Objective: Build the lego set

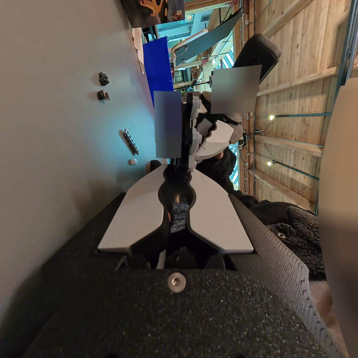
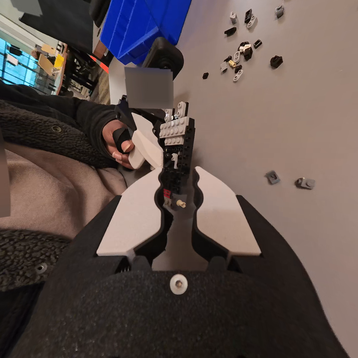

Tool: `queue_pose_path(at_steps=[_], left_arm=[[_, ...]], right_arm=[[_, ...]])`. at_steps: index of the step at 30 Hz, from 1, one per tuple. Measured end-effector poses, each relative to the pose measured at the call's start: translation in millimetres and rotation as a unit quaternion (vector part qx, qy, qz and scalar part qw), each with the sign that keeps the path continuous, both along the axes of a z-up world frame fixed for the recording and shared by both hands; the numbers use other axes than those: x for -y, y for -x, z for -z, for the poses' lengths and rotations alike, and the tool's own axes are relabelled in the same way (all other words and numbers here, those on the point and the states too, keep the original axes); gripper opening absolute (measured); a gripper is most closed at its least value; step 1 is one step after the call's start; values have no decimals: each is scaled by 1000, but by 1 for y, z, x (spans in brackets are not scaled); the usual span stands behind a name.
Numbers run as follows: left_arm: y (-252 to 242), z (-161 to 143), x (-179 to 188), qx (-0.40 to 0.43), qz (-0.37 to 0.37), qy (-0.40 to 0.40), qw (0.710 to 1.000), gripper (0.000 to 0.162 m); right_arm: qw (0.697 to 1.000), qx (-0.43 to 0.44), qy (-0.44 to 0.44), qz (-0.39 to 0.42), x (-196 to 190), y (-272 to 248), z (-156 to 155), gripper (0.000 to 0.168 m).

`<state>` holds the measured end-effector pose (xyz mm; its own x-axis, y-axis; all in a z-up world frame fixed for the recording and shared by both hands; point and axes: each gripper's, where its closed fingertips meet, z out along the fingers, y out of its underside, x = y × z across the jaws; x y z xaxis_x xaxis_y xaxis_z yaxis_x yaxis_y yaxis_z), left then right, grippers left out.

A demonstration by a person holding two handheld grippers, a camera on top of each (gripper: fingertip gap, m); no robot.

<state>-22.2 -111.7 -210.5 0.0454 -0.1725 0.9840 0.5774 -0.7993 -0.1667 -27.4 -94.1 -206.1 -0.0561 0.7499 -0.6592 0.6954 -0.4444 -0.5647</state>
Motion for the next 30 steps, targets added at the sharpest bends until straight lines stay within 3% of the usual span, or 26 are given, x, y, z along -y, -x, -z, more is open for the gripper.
queue_pose_path(at_steps=[9,17,30], left_arm=[[-3,-10,5,-31,9,-51,998,12],[-6,-21,11,-130,18,-155,979,13],[-11,-31,17,-187,37,-230,954,13]], right_arm=[[999,-28,23,-10,7,0,-6,19],[995,-98,-19,-22,12,-5,-20,18],[984,-164,-56,-31,18,-10,-38,14]])
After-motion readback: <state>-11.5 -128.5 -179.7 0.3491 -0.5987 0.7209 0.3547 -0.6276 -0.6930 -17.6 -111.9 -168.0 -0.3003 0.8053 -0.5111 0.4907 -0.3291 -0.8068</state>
